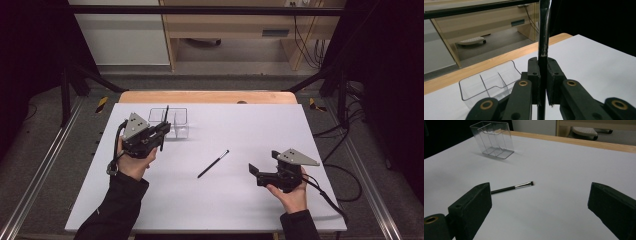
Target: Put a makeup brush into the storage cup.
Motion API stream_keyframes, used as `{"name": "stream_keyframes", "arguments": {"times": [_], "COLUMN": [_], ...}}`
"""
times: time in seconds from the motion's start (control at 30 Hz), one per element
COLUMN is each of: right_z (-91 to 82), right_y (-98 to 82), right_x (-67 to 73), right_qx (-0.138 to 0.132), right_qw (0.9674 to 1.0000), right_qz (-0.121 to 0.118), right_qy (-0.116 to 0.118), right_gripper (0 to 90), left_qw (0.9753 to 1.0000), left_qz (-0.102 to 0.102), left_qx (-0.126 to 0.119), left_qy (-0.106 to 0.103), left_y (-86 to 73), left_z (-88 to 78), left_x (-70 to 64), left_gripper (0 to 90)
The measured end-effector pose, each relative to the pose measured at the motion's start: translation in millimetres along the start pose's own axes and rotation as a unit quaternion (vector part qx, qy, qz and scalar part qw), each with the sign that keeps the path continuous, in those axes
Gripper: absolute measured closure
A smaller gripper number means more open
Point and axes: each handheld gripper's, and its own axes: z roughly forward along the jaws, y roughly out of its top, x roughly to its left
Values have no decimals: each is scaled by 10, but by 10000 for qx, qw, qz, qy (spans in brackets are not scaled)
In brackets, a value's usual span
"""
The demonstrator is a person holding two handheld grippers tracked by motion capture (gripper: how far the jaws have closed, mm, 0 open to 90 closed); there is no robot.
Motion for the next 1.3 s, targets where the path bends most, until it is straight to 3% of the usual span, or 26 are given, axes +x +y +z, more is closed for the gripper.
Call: {"name": "stream_keyframes", "arguments": {"times": [0.23,0.67,1.3], "right_z": [-1,-24,-14], "right_y": [-25,-24,-33], "right_x": [-19,-46,-57], "right_qx": [42,-15,10], "right_qw": [10000,9999,9998], "right_qz": [21,52,65], "right_qy": [-45,-117,-161], "right_gripper": [54,44,34], "left_qw": [10000,9995,9966], "left_qz": [-48,-163,-552], "left_qx": [8,-94,-12], "left_qy": [22,271,608], "left_y": [86,227,304], "left_z": [119,329,725], "left_x": [120,260,488], "left_gripper": [824,824,825]}}
